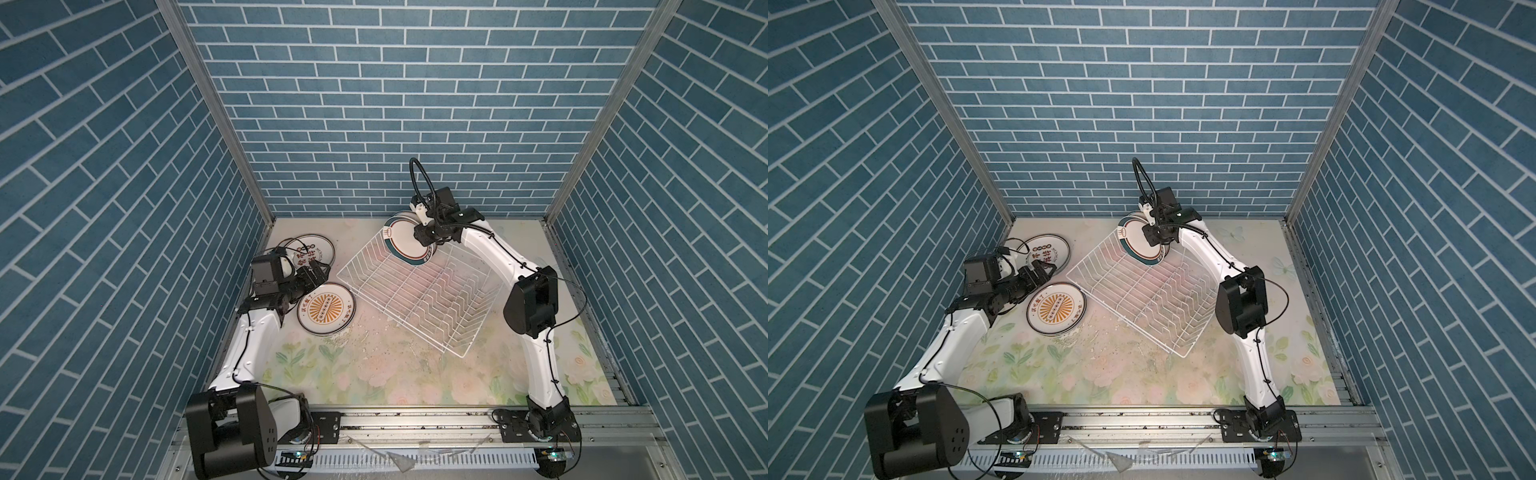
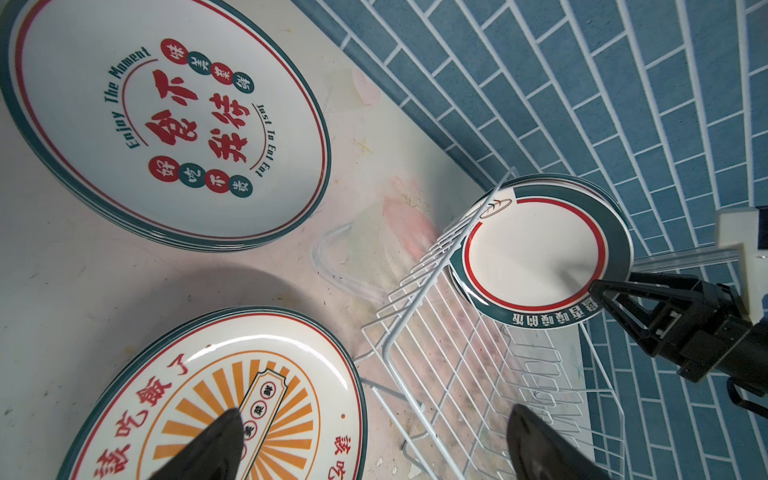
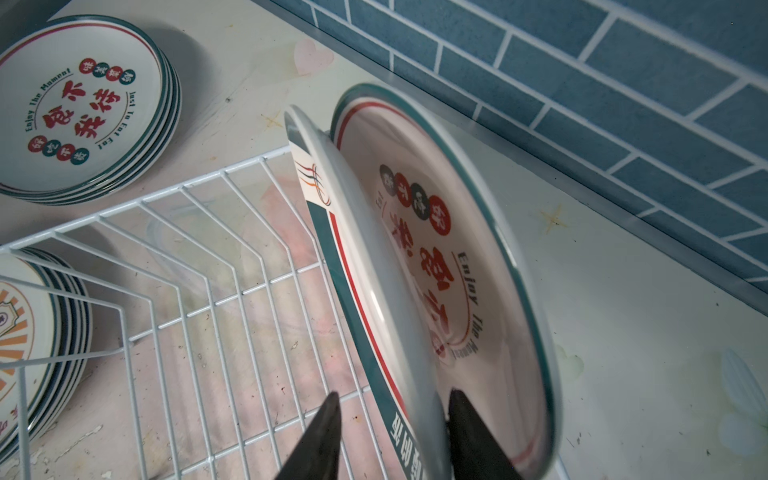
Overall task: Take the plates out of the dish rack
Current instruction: 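Grip the green-rim plate in the rack with right while left approaches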
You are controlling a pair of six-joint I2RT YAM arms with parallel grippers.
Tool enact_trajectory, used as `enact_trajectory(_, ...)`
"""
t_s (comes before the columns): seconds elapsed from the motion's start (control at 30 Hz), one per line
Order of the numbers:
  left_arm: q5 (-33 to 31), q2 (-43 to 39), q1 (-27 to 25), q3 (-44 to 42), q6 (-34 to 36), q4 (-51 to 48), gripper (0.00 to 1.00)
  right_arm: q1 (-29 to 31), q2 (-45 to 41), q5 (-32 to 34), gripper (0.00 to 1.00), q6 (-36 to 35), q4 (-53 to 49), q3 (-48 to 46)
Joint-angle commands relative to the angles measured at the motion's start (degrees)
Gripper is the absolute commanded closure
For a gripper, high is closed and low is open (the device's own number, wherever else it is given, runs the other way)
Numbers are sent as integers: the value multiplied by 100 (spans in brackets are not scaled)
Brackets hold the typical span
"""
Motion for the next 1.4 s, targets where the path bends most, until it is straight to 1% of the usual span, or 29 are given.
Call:
enact_trajectory(0.0,4,68,-32,-80,5,96,1,26,78,-311,60,-381,-220,131)
enact_trajectory(0.17,10,78,-37,-103,-13,131,1,77,80,-256,68,-536,-157,37)
enact_trajectory(0.5,4,62,-35,-107,-7,115,1,154,242,-76,75,-699,53,45)
enact_trajectory(0.7,12,113,-29,-123,-30,153,1,269,248,372,80,-785,239,-58)
enact_trajectory(0.77,13,126,-30,-118,-30,156,1,287,231,388,80,-780,266,-87)
enact_trajectory(0.97,-4,177,-30,-107,-39,193,1,364,207,433,87,-806,308,-204)
enact_trajectory(1.1,9,255,-36,-113,-61,246,1,419,124,592,91,-832,370,-329)
enact_trajectory(1.33,16,344,-40,-137,-111,344,1,463,-63,762,95,-876,600,-694)
enact_trajectory(1.37,6,358,-38,-150,-124,355,1,472,-252,788,95,-877,645,-753)
